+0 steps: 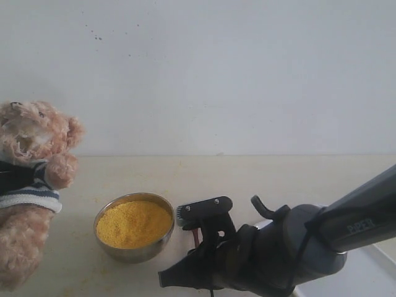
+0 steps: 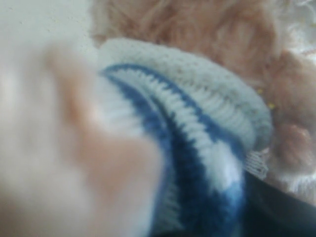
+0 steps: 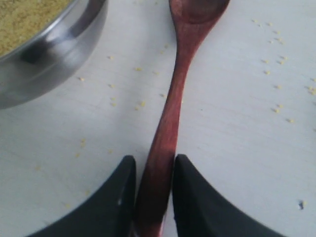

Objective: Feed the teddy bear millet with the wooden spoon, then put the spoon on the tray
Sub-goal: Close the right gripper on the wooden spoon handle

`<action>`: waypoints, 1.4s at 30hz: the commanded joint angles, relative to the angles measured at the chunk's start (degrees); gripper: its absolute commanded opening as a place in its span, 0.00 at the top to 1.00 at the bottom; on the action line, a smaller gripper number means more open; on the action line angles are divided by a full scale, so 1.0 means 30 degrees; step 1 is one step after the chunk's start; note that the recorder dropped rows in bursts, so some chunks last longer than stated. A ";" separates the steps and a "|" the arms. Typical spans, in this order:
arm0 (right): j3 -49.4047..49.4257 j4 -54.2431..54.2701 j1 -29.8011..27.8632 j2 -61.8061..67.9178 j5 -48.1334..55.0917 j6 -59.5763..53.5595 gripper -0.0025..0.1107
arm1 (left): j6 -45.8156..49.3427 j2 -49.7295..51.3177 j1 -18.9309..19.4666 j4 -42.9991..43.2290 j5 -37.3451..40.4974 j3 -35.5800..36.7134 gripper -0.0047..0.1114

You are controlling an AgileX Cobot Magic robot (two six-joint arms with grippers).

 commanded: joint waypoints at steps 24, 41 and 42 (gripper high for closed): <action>-0.0028 0.2288 -0.0015 -0.0015 -0.0084 -0.0223 0.98 | 0.0094 -0.0096 0.0049 -0.0111 0.0459 0.0059 0.92; -0.0028 0.8729 -0.0015 -0.2113 -0.2637 -0.9715 0.98 | 0.0094 -0.0096 0.0049 -0.0111 0.0459 0.0059 0.92; -0.0028 0.9243 -0.0015 -0.2254 -0.2832 -1.0977 0.98 | 0.0094 -0.0096 0.0049 -0.0111 0.0459 0.0059 0.92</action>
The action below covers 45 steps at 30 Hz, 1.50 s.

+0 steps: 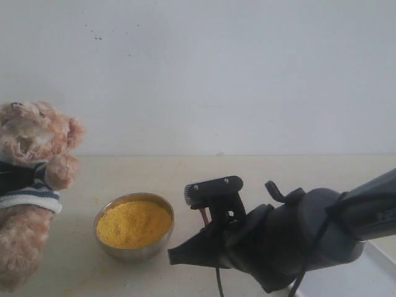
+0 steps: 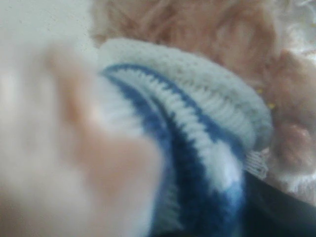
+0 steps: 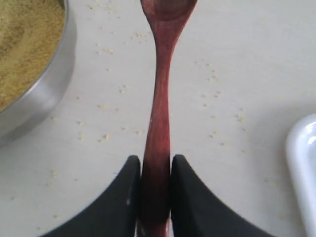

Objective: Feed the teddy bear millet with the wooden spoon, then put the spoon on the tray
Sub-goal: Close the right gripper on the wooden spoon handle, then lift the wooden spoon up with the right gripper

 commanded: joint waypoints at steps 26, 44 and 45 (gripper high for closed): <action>0.0246 0.6668 -0.0015 -1.0660 -1.1598 -2.1837 0.98 | 0.0017 -0.0096 0.0049 -0.0162 0.0496 0.0027 0.92; 0.0246 0.7911 -0.0970 -1.0515 -0.5977 -1.7042 0.98 | -0.0074 -0.0096 0.0049 0.0151 0.0934 0.0060 0.92; 0.0246 0.7911 -0.0970 -1.0515 -0.5764 -1.5279 0.98 | -0.0074 -0.0096 0.0049 0.0151 0.0934 0.0060 0.92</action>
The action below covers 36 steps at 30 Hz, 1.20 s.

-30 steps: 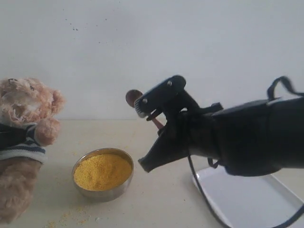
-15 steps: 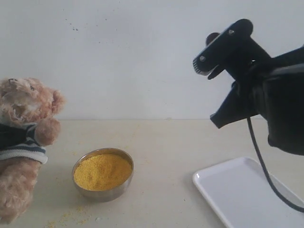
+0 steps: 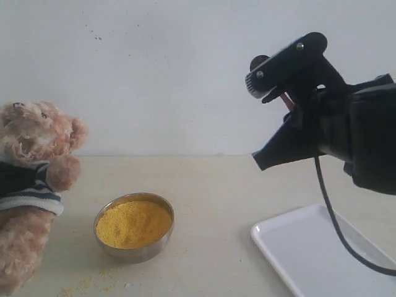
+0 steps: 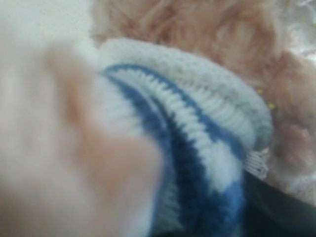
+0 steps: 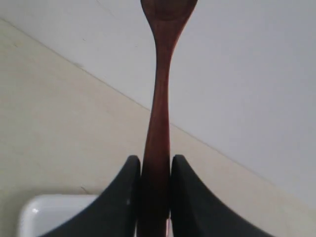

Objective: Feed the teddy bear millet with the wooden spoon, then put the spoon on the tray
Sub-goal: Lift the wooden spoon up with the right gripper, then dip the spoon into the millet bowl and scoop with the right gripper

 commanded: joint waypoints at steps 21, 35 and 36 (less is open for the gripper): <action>0.5687 -2.4841 -0.2462 -0.1241 -0.2304 4.3092 0.98 | -0.0074 -0.0096 0.0049 -0.0193 0.0566 0.0060 0.92; -0.0481 -2.6964 -0.2607 -0.1313 1.7772 2.3798 0.98 | -0.0039 -0.0096 0.0049 -0.0733 -0.1284 0.0060 0.92; -0.1007 -2.7465 -0.2607 -0.1135 1.8666 2.3798 0.98 | -0.0039 -0.0096 0.0049 -0.0808 -0.1398 0.0060 0.92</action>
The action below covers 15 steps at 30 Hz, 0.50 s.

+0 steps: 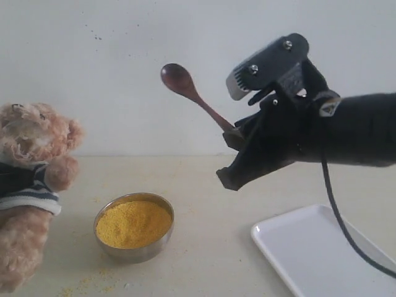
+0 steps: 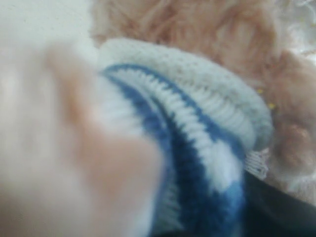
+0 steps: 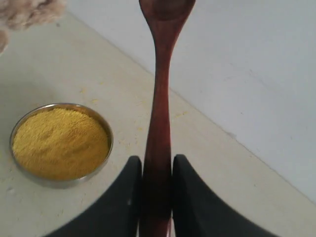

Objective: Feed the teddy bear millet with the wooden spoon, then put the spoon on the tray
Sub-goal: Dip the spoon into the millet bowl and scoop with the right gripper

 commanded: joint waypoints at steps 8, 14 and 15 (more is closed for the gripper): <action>-0.7219 -1.3598 0.1730 0.5076 1.3703 0.4952 0.98 | -0.0039 -0.0096 0.0049 -0.0545 -0.0093 0.0060 0.92; -0.8133 -1.9060 0.5460 0.6923 1.4152 0.6573 0.98 | -0.0039 -0.0096 0.0049 -0.0545 -0.0321 0.0060 0.92; -0.8271 -2.0098 0.5836 0.7272 1.4360 0.7366 0.98 | -0.0039 -0.0096 0.0049 -0.0545 -0.0321 0.0060 0.92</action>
